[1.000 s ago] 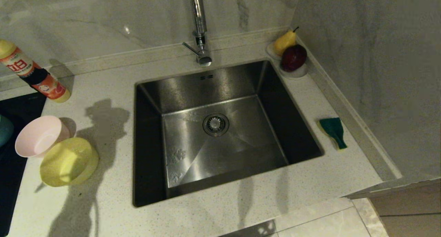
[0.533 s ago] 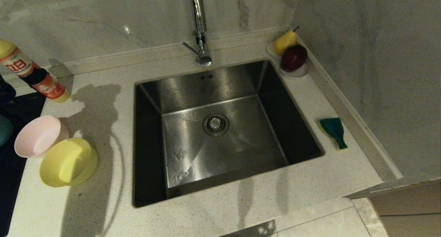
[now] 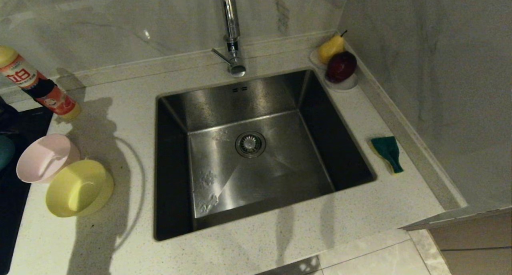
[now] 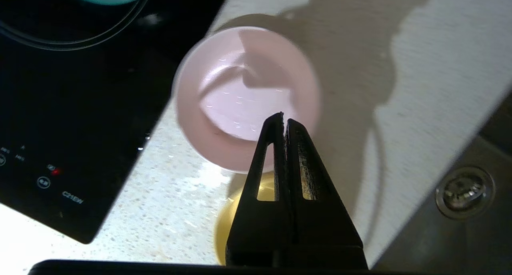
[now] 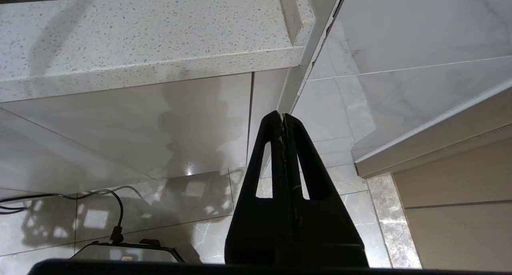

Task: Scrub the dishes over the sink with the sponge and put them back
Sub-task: Place the bowl on the bowl

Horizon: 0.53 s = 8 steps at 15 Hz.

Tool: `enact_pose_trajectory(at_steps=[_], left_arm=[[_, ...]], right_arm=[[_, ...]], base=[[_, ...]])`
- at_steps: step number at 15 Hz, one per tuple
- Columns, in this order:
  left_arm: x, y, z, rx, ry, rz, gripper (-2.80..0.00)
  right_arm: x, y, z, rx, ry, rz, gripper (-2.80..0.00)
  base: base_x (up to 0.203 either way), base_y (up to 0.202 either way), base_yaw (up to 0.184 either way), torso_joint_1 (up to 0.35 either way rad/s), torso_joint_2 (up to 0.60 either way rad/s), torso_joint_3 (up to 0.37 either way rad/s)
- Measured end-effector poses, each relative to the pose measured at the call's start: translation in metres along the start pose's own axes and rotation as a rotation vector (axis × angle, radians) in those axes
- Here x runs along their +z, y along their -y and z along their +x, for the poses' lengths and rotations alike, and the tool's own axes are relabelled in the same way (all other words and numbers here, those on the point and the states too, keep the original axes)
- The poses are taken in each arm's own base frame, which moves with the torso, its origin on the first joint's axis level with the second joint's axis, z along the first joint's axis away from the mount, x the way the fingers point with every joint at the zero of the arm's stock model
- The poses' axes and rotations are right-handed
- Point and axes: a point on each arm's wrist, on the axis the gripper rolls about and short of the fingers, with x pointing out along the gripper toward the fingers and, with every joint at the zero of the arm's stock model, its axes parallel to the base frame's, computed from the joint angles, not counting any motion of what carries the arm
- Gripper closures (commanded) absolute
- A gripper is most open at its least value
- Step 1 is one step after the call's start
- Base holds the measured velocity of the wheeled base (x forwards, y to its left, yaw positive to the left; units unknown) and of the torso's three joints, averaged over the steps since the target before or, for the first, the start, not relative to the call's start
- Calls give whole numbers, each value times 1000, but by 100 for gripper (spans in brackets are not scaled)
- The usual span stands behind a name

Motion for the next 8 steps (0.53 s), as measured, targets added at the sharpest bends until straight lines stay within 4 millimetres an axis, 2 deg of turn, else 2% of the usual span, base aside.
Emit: enact_pose_trajectory(at_steps=[8], left_arm=[[4, -45, 44, 41, -138, -145, -280]], right_arm=[[0, 0, 0, 0, 0, 0, 0]], base=[[0, 0, 0, 0, 0, 0]])
